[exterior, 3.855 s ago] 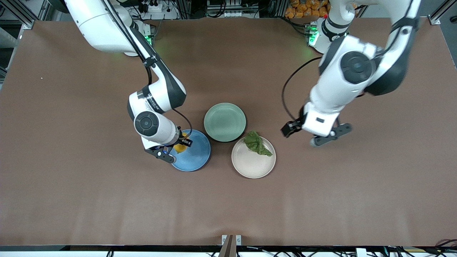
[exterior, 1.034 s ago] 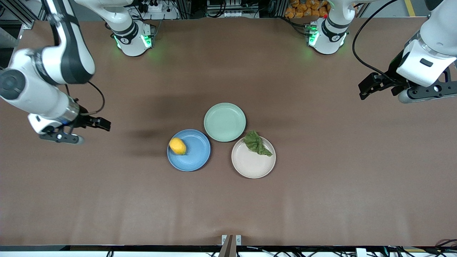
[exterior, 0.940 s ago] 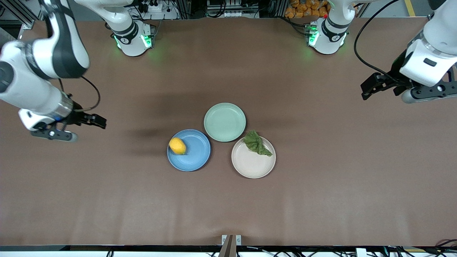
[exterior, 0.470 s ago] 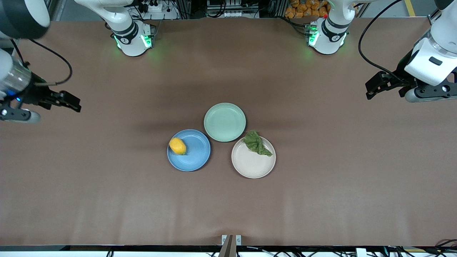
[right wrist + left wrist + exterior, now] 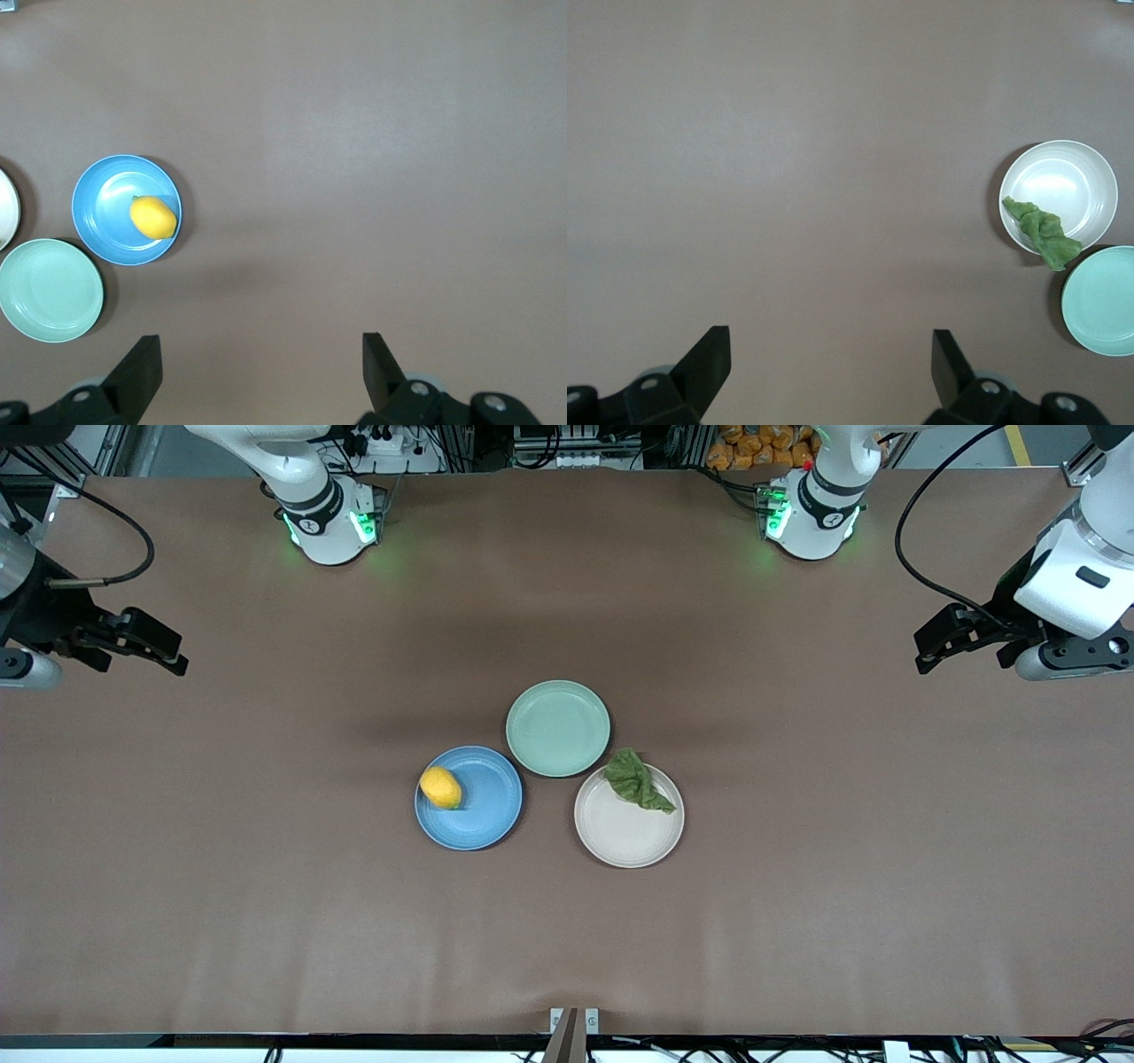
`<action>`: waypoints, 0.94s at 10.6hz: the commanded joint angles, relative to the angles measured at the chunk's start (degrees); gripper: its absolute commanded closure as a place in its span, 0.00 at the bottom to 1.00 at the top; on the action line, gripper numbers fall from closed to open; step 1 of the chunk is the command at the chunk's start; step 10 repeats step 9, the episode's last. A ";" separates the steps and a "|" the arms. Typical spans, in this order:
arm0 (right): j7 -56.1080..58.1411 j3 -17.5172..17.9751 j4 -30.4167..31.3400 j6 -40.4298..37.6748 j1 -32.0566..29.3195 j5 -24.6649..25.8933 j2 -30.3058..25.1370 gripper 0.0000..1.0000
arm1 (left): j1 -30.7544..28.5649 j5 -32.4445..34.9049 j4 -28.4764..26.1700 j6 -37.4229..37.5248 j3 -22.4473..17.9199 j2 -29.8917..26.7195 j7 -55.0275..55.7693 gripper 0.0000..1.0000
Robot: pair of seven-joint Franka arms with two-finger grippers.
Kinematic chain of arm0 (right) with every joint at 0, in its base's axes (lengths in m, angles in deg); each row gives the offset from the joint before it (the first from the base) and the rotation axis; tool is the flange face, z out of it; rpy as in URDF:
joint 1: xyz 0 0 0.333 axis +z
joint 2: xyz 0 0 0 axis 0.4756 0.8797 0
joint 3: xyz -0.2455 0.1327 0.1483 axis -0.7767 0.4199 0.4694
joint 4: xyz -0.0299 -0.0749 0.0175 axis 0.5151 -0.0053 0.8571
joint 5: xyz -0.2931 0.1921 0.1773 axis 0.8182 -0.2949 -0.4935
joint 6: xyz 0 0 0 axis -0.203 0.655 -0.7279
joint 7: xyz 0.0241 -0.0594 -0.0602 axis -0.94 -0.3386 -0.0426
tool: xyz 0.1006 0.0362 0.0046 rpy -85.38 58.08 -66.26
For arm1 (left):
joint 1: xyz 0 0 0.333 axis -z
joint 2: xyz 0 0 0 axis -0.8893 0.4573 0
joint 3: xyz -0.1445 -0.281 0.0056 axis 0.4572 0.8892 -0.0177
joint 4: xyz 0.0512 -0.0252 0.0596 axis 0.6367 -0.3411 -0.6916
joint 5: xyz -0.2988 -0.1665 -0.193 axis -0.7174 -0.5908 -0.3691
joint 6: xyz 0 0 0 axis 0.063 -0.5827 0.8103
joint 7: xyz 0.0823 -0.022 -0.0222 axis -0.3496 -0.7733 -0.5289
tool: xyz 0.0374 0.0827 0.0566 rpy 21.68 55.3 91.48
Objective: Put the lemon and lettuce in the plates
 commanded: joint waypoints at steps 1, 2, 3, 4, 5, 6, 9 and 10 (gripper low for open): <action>1.05 0.12 0.70 -0.52 -1.53 -0.58 -0.84 0.00 | -0.14 0.47 -0.12 -0.26 0.02 -0.43 -1.46 0.00; 0.97 0.12 1.74 0.00 -1.71 -0.49 -0.83 0.00 | -0.31 0.56 0.23 -0.26 0.02 -0.52 -1.55 0.00; 0.97 0.12 2.36 0.18 -2.06 -0.40 -0.83 0.00 | -0.40 0.82 1.36 -0.26 -0.15 -0.52 -2.50 0.00; 0.97 0.12 2.89 0.45 -2.06 -0.14 -0.75 0.00 | -0.40 0.83 1.63 -0.17 -0.15 -0.52 -3.91 0.00; 0.97 0.12 3.33 0.88 -2.15 0.04 -0.75 0.00 | -0.40 0.74 1.64 -0.08 -0.24 -0.61 -4.01 0.00; 0.97 0.12 3.34 0.80 -2.06 0.13 -0.83 0.00 | -0.40 0.30 1.64 0.09 -0.16 -0.69 -4.01 0.00; 0.97 -0.05 2.99 0.71 -2.06 0.13 -0.66 0.00 | -0.49 0.04 2.25 0.53 -0.15 -0.70 -4.10 0.00; 0.97 -0.05 2.99 0.71 -2.06 0.13 -0.66 0.00 | -0.49 0.04 2.25 0.53 -0.15 -0.70 -4.10 0.00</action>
